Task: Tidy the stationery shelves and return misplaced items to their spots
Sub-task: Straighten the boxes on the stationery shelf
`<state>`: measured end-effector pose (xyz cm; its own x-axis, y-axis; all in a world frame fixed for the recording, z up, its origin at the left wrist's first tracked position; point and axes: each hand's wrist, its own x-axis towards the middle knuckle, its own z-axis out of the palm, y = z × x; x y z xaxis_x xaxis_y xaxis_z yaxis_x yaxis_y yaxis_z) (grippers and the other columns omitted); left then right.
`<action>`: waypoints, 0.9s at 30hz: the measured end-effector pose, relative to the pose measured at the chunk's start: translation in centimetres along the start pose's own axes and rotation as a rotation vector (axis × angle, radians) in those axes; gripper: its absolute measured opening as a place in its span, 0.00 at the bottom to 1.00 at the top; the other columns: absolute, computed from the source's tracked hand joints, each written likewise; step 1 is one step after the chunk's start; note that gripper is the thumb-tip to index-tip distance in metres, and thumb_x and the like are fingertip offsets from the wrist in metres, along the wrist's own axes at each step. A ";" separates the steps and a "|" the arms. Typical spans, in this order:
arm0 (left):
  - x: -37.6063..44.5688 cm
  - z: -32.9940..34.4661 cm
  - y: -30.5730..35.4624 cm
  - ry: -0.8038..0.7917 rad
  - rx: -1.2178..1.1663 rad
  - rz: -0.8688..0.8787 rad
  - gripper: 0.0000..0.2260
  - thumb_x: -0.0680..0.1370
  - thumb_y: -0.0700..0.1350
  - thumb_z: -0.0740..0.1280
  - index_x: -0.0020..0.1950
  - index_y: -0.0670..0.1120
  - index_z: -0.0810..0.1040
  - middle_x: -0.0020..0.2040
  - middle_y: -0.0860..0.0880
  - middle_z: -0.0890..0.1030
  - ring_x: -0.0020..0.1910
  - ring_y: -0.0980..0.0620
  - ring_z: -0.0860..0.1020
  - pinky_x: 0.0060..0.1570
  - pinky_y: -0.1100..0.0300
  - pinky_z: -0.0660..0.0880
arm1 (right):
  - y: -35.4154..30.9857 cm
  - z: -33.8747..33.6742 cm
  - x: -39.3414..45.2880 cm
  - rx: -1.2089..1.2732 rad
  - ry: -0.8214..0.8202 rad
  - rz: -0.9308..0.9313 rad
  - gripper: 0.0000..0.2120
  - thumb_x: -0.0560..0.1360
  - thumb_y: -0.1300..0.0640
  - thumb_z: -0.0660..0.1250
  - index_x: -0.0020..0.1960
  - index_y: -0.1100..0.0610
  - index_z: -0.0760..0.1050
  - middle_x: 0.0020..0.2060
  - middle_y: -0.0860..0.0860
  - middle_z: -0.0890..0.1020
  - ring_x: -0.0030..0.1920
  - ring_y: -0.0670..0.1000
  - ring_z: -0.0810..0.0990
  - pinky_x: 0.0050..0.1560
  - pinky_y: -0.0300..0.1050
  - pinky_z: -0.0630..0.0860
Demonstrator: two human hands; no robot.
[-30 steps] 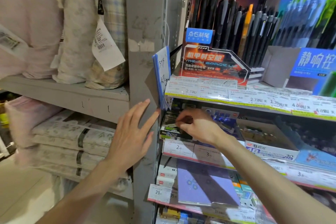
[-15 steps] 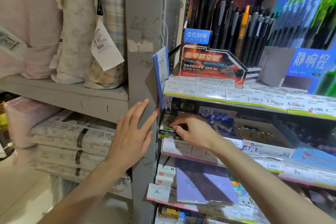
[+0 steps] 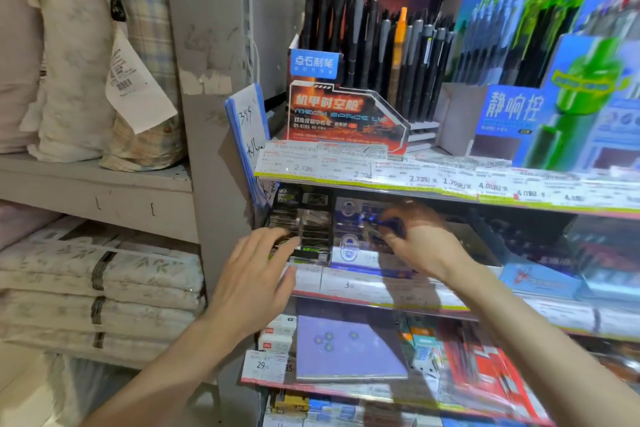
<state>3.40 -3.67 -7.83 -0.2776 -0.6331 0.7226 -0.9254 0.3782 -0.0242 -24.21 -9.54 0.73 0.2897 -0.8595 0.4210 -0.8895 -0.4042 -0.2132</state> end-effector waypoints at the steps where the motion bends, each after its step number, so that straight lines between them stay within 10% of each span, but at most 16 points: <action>1: 0.2 0.2 0.1 -0.014 0.012 -0.001 0.19 0.78 0.49 0.61 0.66 0.43 0.76 0.61 0.44 0.76 0.62 0.42 0.74 0.61 0.49 0.70 | 0.5 -0.3 0.0 -0.005 -0.031 0.022 0.10 0.77 0.50 0.68 0.56 0.51 0.82 0.52 0.53 0.84 0.52 0.57 0.81 0.52 0.52 0.78; 19: 0.6 -0.2 0.2 -0.096 -0.003 -0.030 0.18 0.80 0.50 0.58 0.65 0.43 0.77 0.58 0.47 0.77 0.59 0.46 0.74 0.59 0.56 0.67 | 0.6 0.9 1.5 0.108 -0.101 -0.037 0.20 0.77 0.56 0.66 0.69 0.48 0.73 0.47 0.47 0.83 0.49 0.54 0.82 0.50 0.49 0.79; 27: 0.5 -0.1 0.2 -0.088 -0.012 -0.022 0.18 0.79 0.50 0.58 0.65 0.43 0.77 0.58 0.48 0.76 0.59 0.47 0.73 0.59 0.56 0.67 | 0.5 1.2 -0.3 0.347 -0.019 0.037 0.02 0.74 0.54 0.72 0.46 0.50 0.81 0.40 0.47 0.85 0.42 0.49 0.84 0.45 0.47 0.81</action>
<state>3.12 -3.88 -7.41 -0.2789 -0.6982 0.6593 -0.9286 0.3711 0.0002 -24.29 -9.81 -0.56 0.2692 -0.8798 0.3919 -0.7275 -0.4524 -0.5159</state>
